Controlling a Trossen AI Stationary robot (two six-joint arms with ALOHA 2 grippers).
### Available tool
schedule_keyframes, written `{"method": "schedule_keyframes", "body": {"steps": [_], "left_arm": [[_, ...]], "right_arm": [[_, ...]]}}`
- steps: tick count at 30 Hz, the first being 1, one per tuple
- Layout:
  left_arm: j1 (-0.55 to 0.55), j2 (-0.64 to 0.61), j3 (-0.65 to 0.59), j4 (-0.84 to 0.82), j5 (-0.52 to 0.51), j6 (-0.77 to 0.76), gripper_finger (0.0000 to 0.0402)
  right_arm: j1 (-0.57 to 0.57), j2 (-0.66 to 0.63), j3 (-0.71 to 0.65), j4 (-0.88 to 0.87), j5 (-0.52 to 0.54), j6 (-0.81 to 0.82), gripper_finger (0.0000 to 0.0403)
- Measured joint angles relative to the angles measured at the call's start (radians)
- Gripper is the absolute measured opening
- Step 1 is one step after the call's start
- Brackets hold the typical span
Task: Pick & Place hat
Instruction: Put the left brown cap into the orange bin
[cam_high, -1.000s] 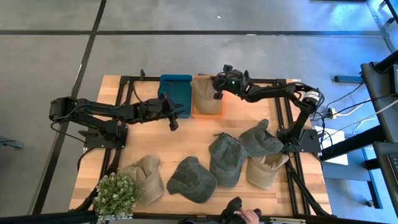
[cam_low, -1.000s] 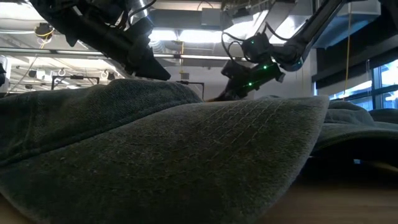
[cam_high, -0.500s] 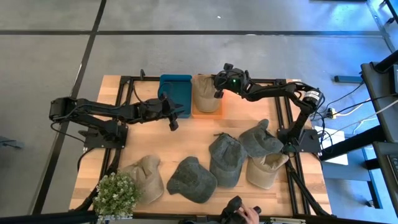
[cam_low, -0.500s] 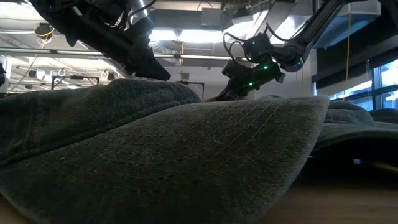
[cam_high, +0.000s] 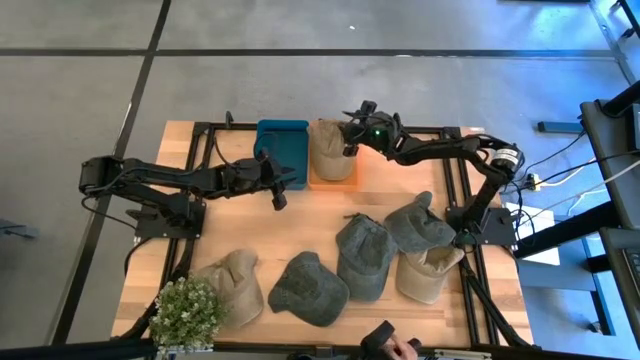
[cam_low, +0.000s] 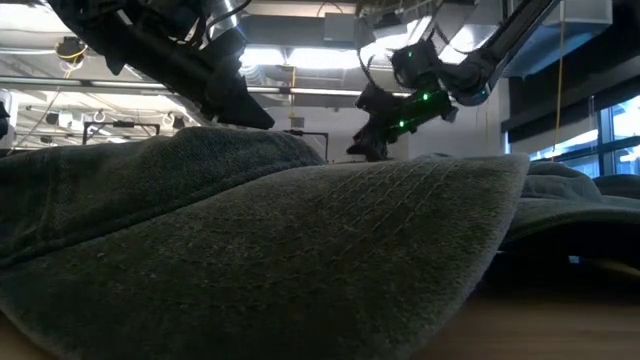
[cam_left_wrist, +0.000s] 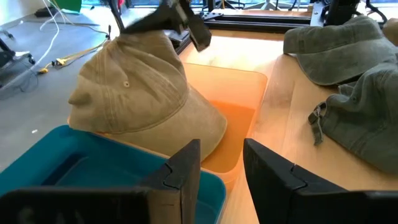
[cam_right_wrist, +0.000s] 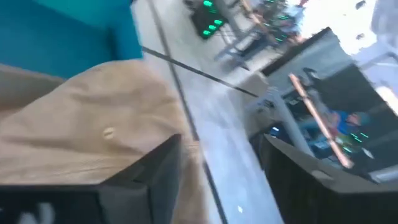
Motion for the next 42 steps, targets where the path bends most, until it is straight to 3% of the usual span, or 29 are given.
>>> {"method": "schedule_keyframes", "body": {"steps": [3,9,17,20,23,27,31,38,42], "left_arm": [[0.000,0.000,0.000,0.000,0.011,-0.047,0.0116],[0.000,0.000,0.000,-0.004,0.115,-0.091,0.0116],[-0.008,0.000,0.000,-0.016,0.324,-0.213,0.0116],[-0.051,0.015,0.001,-0.017,0.395,-0.303,0.0115],[-0.112,0.038,0.001,-0.019,0.401,-0.331,0.0114],[-0.175,0.051,0.001,-0.057,0.398,-0.335,0.0116],[-0.207,0.024,0.016,-0.271,0.419,-0.398,0.0112],[-0.243,0.012,0.174,-0.891,0.456,-0.497,0.0100],[-0.296,0.011,0.194,-1.018,0.537,-0.474,0.0095]], "right_arm": [[0.042,-0.056,0.000,-0.038,0.042,0.068,0.0242],[0.147,-0.161,0.000,-0.201,-0.023,0.124,0.0245],[0.286,-0.192,0.000,-0.447,-0.275,0.241,0.0245],[0.319,-0.186,0.000,-0.482,-0.210,0.257,0.0245],[0.332,-0.186,0.000,-0.477,-0.129,0.260,0.0245],[0.332,-0.186,0.000,-0.470,-0.169,0.289,0.0245],[0.332,-0.186,0.000,-0.472,-0.215,0.310,0.0245],[0.332,-0.186,0.000,-0.465,-0.215,0.318,0.0245],[0.332,-0.186,0.000,-0.467,-0.215,0.334,0.0245]]}}
